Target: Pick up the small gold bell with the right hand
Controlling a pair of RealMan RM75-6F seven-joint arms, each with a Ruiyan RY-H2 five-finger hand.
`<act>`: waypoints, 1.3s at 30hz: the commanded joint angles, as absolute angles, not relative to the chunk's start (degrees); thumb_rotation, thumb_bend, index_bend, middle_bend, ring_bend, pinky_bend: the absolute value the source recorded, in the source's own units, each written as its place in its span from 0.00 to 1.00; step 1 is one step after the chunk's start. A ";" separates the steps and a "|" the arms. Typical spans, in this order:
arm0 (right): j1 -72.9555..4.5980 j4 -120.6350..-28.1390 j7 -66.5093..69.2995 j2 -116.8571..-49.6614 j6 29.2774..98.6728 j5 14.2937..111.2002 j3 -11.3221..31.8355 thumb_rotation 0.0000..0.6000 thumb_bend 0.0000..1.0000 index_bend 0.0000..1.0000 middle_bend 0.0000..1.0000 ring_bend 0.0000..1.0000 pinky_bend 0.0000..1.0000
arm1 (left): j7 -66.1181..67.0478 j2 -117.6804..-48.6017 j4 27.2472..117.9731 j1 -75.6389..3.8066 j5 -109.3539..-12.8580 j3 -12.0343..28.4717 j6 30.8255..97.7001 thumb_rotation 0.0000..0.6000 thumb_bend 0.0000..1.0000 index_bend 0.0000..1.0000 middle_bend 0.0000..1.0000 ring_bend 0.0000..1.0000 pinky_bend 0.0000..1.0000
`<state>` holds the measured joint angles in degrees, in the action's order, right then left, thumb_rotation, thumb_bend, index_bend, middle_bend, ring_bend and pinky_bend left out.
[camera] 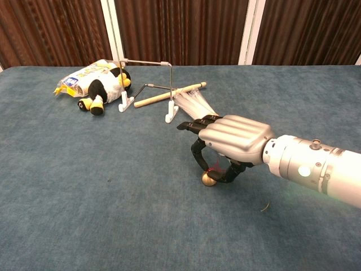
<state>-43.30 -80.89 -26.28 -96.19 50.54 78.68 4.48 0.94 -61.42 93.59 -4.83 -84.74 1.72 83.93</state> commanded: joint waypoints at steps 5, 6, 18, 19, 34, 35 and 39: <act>-42.69 -85.21 -26.16 -93.96 53.34 79.72 5.02 1.00 0.52 0.77 0.08 0.00 0.00 | 0.84 -61.31 93.64 -4.75 -85.05 1.65 84.15 1.00 0.41 0.05 0.00 0.00 0.00; -42.80 -86.19 -25.93 -93.88 53.63 79.70 5.46 1.00 0.52 0.77 0.08 0.00 0.00 | 0.83 -61.29 93.60 -4.70 -85.08 1.64 84.22 1.00 0.41 0.06 0.00 0.00 0.00; -40.29 -95.93 -27.52 -85.17 56.81 79.30 4.27 1.00 0.53 0.77 0.09 0.00 0.00 | 1.64 -61.49 93.83 -4.41 -86.12 1.16 84.82 1.00 0.41 0.06 0.00 0.00 0.00; -40.82 -95.99 -27.11 -85.68 56.31 78.93 4.94 1.00 0.53 0.77 0.09 0.00 0.00 | 1.49 -61.41 93.94 -4.43 -86.55 0.96 84.80 1.00 0.41 0.06 0.00 0.00 0.00; -39.90 -98.39 -29.29 -84.18 57.53 78.44 3.94 1.00 0.53 0.77 0.10 0.00 0.00 | 0.77 -61.67 93.19 -4.68 -89.28 0.42 85.65 1.00 0.40 0.07 0.00 0.00 0.00; -39.94 -98.08 -29.46 -84.54 57.45 78.22 3.97 1.00 0.53 0.77 0.10 0.00 0.00 | 0.90 -61.89 92.97 -4.62 -89.57 0.49 86.09 1.00 0.40 0.07 0.00 0.00 0.00; -39.76 -96.39 -29.38 -85.78 56.98 77.81 3.28 1.00 0.52 0.77 0.10 0.00 0.00 | 0.82 -62.75 91.79 -4.23 -90.59 0.70 87.91 1.00 0.41 0.06 0.00 0.00 0.00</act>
<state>-39.79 -97.16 -29.28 -85.21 57.35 78.11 3.60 0.84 -62.46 92.16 -4.39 -90.27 0.60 87.49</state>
